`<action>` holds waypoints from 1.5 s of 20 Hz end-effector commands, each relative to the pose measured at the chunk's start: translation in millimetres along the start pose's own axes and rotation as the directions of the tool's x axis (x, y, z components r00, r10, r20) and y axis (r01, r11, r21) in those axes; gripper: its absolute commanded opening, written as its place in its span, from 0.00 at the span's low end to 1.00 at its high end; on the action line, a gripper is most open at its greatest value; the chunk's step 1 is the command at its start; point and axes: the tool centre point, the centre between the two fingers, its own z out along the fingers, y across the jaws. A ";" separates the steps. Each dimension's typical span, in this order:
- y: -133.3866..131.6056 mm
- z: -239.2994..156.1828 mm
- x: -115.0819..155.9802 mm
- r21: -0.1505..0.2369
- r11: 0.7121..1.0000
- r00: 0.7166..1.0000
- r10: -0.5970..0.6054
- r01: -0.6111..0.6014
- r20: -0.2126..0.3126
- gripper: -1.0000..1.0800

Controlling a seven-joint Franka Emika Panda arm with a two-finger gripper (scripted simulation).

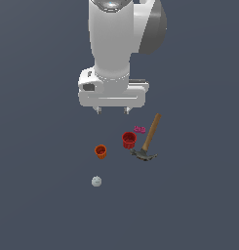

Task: Pick up a designated object from a clutter of objects.

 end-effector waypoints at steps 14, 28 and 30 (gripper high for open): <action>-33.5 85.0 6.1 -0.003 0.984 0.983 -0.179 0.179 -0.030 0.96; -72.3 174.9 -10.9 -0.004 0.927 0.925 -0.374 0.374 -0.068 0.96; -75.1 181.0 -13.1 -0.004 0.922 0.919 -0.387 0.388 -0.071 0.96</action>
